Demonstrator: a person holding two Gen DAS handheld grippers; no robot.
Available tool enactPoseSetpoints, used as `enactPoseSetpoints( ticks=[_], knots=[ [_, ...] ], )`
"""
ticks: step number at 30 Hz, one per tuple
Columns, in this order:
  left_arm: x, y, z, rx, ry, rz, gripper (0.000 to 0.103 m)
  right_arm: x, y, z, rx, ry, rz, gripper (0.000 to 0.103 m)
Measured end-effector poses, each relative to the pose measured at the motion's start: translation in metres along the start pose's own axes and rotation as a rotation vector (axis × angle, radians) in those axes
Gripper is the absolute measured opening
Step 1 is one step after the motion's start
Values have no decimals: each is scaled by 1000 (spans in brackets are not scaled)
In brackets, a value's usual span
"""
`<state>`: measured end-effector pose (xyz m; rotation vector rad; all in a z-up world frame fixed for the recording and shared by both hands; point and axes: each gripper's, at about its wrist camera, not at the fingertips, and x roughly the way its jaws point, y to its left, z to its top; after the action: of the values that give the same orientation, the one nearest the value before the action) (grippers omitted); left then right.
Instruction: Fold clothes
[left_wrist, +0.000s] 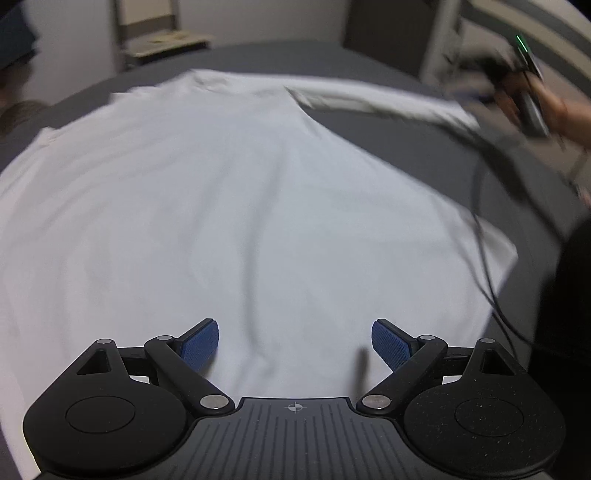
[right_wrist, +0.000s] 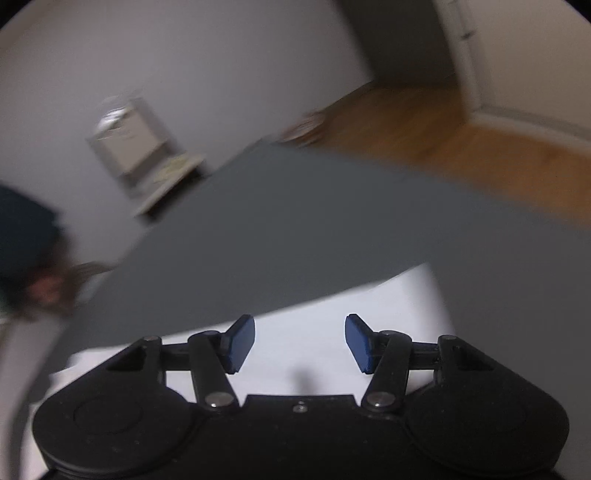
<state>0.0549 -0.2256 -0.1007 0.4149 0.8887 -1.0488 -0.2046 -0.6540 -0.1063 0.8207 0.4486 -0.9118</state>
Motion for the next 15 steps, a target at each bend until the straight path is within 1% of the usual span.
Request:
enactPoseSetpoints(
  ticks=[2, 4, 6, 11, 14, 15],
  knots=[
    [-3, 14, 6, -83, -44, 13, 91, 7, -23, 15, -21, 8, -77, 53],
    [-7, 26, 9, -164, -76, 30, 91, 17, -36, 22, -47, 31, -109, 53],
    [-8, 38, 11, -229, -96, 43, 91, 28, -44, 25, -56, 27, -137, 51],
    [-9, 62, 12, -357, -128, 72, 91, 54, -57, 32, -29, 69, -61, 44],
    [-8, 71, 10, -426, -145, 94, 91, 63, -44, 26, -75, 55, -48, 38],
    [-8, 73, 10, -443, -149, 106, 91, 64, -40, 23, -115, 52, -48, 22]
  ],
)
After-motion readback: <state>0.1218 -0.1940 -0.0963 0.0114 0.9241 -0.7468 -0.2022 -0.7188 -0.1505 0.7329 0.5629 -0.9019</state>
